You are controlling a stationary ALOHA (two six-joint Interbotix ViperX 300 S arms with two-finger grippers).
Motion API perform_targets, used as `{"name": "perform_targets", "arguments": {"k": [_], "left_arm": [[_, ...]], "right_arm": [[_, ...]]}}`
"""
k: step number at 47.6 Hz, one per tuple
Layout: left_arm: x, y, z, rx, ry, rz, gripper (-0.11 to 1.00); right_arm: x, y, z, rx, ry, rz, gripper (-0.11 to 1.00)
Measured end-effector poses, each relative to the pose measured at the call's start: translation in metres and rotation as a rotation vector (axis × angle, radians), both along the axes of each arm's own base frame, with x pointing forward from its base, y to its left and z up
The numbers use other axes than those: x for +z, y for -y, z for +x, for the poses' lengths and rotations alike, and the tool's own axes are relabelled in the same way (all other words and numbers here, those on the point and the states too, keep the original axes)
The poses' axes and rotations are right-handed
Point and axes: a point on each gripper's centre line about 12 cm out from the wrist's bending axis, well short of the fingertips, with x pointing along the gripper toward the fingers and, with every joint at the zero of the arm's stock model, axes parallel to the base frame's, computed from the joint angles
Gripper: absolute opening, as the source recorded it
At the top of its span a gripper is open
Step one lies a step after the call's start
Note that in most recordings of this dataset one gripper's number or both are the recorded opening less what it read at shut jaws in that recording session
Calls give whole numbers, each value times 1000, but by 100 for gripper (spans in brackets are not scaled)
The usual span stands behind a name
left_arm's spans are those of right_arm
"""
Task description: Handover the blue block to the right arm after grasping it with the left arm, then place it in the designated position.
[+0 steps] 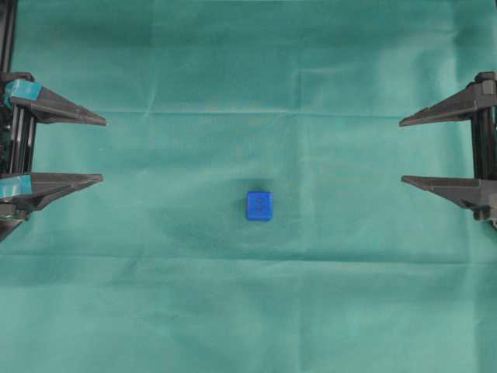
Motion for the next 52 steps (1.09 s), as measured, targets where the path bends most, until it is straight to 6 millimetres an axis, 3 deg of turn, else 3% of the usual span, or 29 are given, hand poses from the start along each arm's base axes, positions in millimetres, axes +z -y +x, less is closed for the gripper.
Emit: {"name": "perform_targets", "arguments": {"k": [25,52], "left_arm": [[11,0,7,0,48,0,100],[26,0,108,2,-55,0,100]], "right_arm": [[0,0,0,0,-2,0,94],[-1,0,1,0,-3,-8,94]]}}
